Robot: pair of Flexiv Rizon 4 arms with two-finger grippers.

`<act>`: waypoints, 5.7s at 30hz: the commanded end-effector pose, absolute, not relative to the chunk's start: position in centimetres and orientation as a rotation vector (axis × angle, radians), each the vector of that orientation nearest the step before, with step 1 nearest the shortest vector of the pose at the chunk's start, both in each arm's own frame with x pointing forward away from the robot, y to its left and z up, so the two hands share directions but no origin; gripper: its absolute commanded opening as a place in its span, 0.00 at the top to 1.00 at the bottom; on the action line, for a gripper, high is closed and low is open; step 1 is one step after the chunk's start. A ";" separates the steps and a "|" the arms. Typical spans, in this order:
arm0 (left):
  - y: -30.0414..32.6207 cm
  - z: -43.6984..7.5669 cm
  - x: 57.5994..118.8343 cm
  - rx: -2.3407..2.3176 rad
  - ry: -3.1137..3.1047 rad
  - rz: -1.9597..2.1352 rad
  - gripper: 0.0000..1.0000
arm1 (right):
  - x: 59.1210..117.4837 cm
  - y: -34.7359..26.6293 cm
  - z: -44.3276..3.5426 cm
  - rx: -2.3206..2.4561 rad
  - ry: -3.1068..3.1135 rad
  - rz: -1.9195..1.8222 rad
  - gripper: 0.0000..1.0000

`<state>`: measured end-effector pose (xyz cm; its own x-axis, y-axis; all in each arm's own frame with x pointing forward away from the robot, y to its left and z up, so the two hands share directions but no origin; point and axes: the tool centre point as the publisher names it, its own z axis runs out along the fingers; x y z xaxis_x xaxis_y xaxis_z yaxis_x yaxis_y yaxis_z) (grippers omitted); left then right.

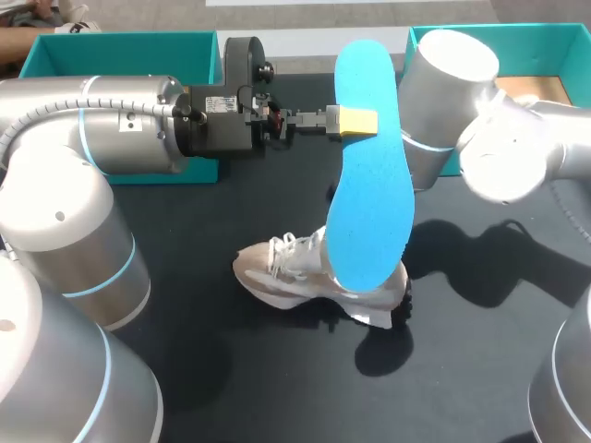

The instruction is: Take the shoe out of the shoebox, open the shoe tongue, remove and reinsert the insole, then place the shoe into the shoebox

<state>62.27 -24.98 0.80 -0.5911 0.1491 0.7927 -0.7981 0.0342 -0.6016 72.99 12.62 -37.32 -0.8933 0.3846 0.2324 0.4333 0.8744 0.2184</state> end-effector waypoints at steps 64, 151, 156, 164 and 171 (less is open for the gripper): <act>-25.1 0.7 62.2 0.676 -1.585 1.655 1.00 | 68.1 14.5 -39.0 -2.012 -2.132 -0.690 1.00; -25.1 0.7 62.2 0.676 -1.585 1.655 1.00 | 70.1 9.6 -18.7 -1.376 -1.438 -1.227 0.00; -23.9 -0.8 62.7 0.585 -1.748 1.760 1.00 | 70.1 9.6 -18.7 -1.376 -1.438 -1.227 0.00; -22.5 -1.6 63.3 0.136 -1.951 2.178 1.00 | 70.1 9.6 -18.7 -1.376 -1.438 -1.227 0.00; -21.5 -3.3 64.0 -0.443 -2.235 2.403 1.00 | 70.1 9.6 -18.7 -1.376 -1.438 -1.227 0.00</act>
<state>64.49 -22.39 -2.62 -0.9352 0.0934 0.3415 -0.3444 -0.0165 -0.9387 70.08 9.45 -18.70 -0.1087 0.2342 0.9661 0.9909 -0.0516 0.1240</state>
